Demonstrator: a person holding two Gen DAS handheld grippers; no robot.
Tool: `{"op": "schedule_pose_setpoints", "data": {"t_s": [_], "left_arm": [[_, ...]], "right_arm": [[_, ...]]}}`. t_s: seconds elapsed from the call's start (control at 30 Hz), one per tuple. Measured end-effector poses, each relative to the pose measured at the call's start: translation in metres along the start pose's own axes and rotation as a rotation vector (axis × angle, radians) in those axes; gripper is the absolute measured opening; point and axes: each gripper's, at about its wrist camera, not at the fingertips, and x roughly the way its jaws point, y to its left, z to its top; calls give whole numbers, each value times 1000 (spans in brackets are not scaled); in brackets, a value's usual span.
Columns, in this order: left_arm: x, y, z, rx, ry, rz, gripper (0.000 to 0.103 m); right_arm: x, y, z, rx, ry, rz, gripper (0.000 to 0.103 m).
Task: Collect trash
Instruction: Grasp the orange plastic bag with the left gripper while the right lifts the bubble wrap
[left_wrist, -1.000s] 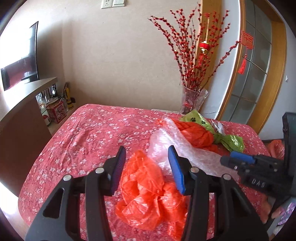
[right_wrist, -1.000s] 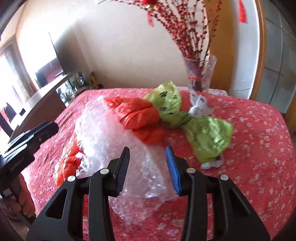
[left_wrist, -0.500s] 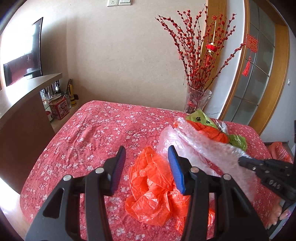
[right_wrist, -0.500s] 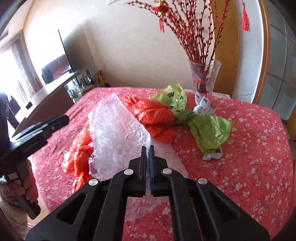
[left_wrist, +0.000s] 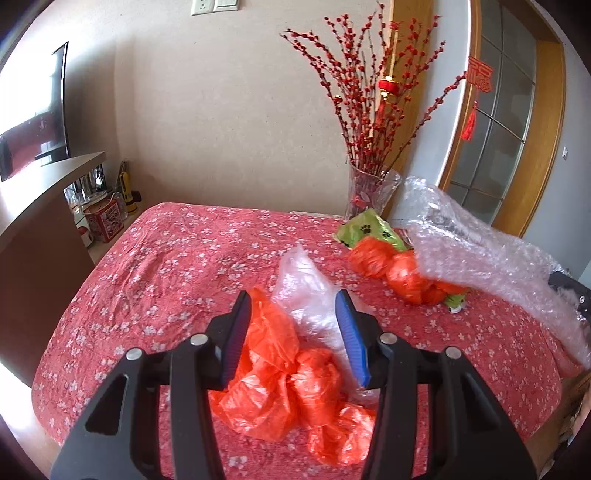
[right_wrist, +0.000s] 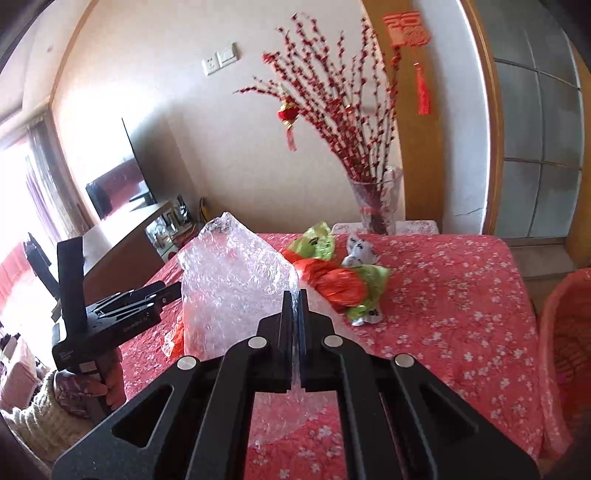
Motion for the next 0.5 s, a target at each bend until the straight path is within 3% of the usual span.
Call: {"op": "schedule_pose_setpoints", "data": {"t_s": [0.3,0.5], "left_arm": [[10,-50,12,67,4,-69,53],[44,-98,30,89,40,-86,54]], "right_arm": [[-44,-50,-4,57,-98,-190,3],[-62,-89,-15,121,-123,-275,3]]}}
